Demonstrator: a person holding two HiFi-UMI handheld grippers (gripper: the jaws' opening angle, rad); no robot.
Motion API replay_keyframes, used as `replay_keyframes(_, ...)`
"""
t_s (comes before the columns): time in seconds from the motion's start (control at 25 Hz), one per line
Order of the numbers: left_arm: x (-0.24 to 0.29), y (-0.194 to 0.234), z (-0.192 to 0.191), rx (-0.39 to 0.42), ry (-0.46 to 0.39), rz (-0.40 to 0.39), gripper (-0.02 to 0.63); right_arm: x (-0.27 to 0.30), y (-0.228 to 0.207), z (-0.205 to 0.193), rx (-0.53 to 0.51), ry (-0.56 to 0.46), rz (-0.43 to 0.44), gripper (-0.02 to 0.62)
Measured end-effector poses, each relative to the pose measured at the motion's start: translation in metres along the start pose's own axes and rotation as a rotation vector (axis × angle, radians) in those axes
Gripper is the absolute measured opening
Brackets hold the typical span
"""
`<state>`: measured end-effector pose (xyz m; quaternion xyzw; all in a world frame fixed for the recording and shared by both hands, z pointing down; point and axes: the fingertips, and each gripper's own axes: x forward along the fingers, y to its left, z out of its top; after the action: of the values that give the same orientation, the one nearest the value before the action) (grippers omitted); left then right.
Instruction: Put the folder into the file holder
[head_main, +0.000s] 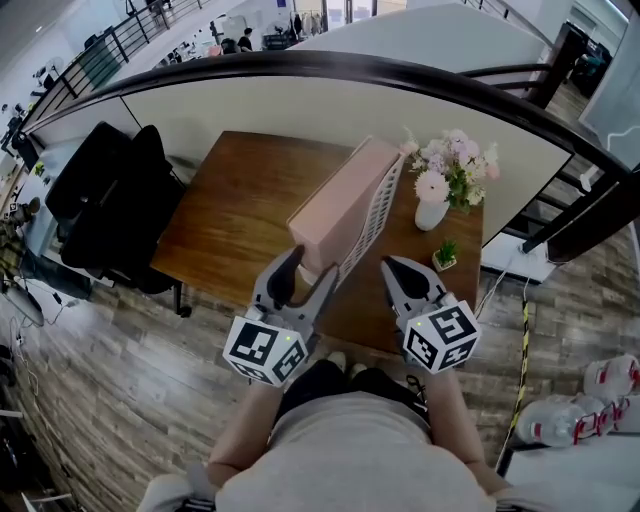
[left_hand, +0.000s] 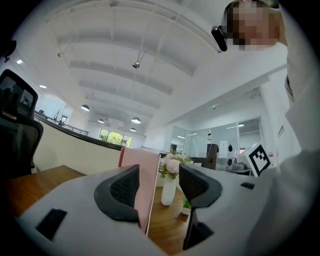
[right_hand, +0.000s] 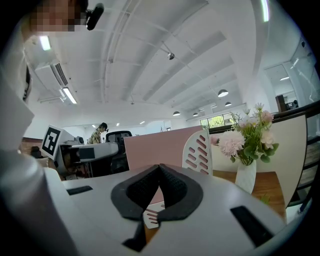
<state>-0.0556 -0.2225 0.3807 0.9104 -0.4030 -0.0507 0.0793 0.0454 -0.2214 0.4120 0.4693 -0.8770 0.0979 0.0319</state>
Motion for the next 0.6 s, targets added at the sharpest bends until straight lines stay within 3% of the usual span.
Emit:
replay_keyframes(0.4,-0.001,-0.006,0.001,0.013,-0.01,-0.021,0.096,-0.005,-0.001,-0.012,0.014,0.032,-0.009,-0.002)
replay_keyframes(0.6,0.005,-0.016,-0.005,0.014,0.013,-0.073,0.03,-0.003,0.002,-0.018,0.022,0.048,-0.001,-0.002)
